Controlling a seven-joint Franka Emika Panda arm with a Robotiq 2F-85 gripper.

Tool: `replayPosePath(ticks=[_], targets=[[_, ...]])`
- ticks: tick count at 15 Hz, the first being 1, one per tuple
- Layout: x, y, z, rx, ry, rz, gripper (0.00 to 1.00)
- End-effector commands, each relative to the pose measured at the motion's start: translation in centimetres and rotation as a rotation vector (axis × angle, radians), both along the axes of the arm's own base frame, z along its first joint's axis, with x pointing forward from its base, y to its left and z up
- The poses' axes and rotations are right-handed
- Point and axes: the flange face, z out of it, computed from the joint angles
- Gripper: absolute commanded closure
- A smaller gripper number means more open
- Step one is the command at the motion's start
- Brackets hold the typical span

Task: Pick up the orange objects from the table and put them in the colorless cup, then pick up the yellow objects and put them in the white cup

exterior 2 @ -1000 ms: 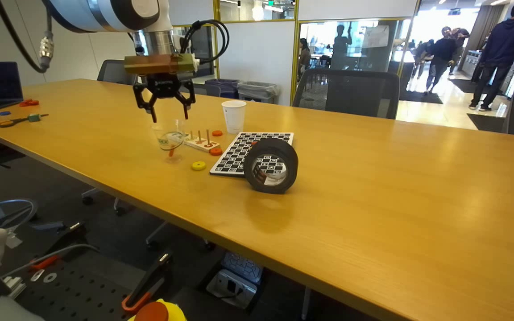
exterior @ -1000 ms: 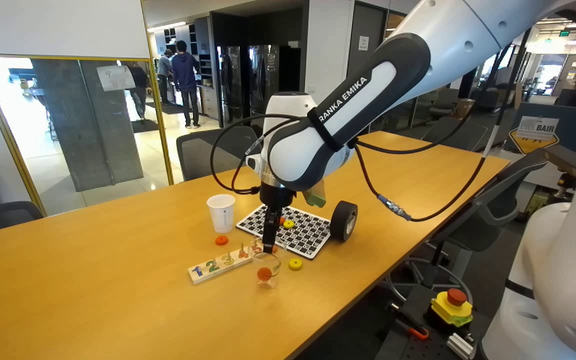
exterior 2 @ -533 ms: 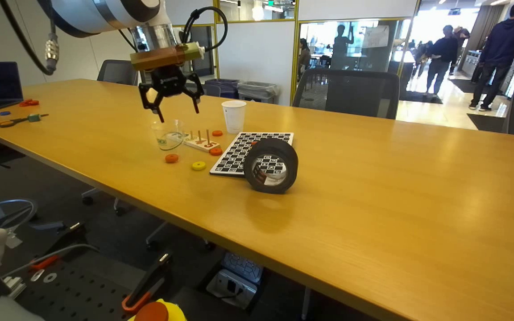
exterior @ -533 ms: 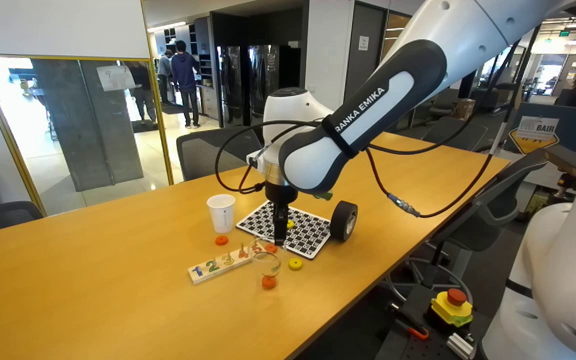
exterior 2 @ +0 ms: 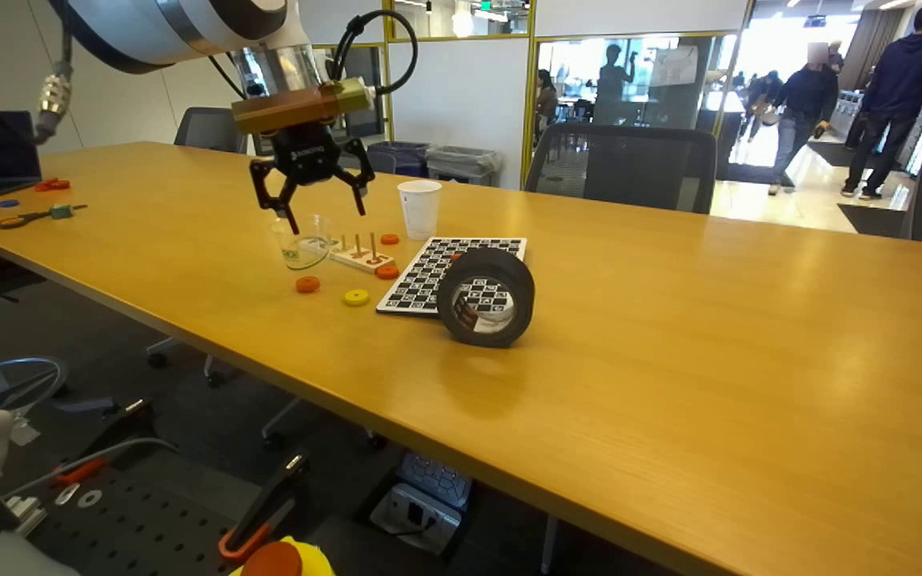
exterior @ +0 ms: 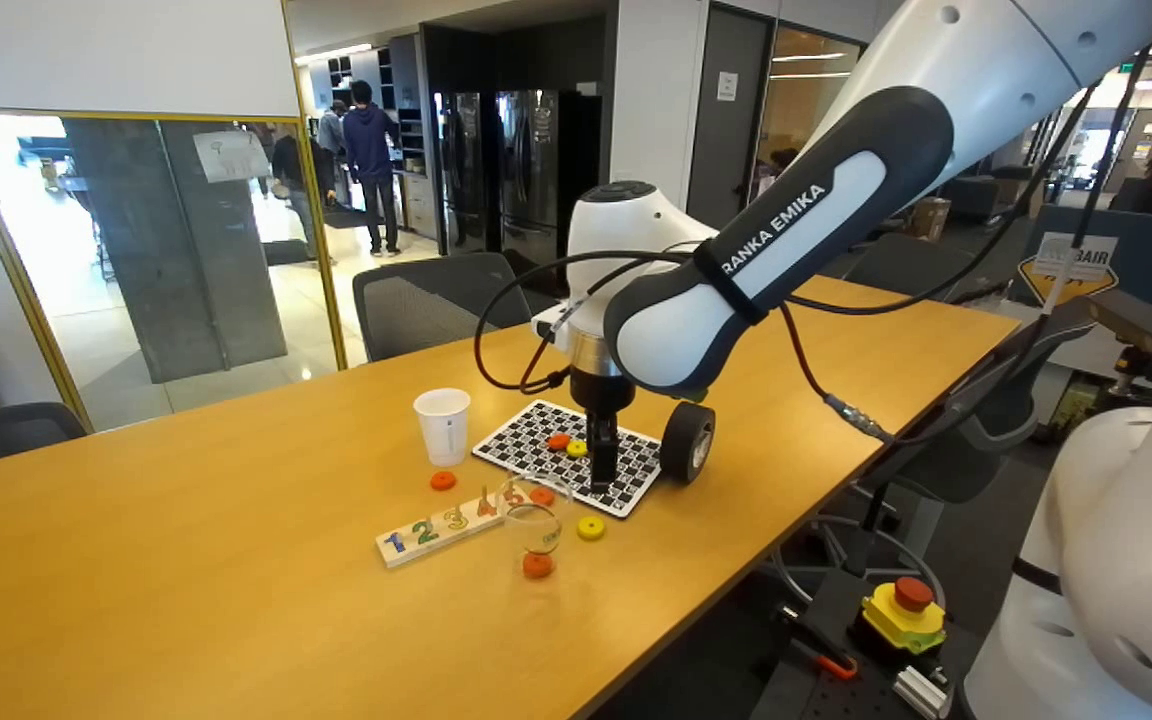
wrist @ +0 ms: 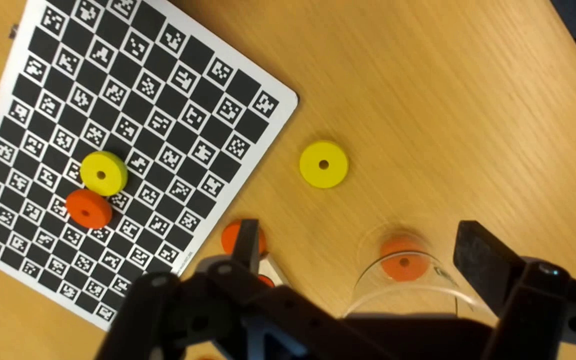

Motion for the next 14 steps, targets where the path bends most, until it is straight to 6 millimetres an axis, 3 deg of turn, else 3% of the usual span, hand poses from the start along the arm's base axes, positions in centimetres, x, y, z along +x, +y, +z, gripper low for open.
replayPosePath(ticks=[1, 9, 14], targets=[[0.1, -1.4, -1.0, 0.005, -0.001, 0.053, 0.0], [1.7, -3.2, -6.1, -0.001, -0.035, 0.197, 0.0], [2.0, -3.4, -9.1, 0.022, -0.013, 0.249, 0.0]])
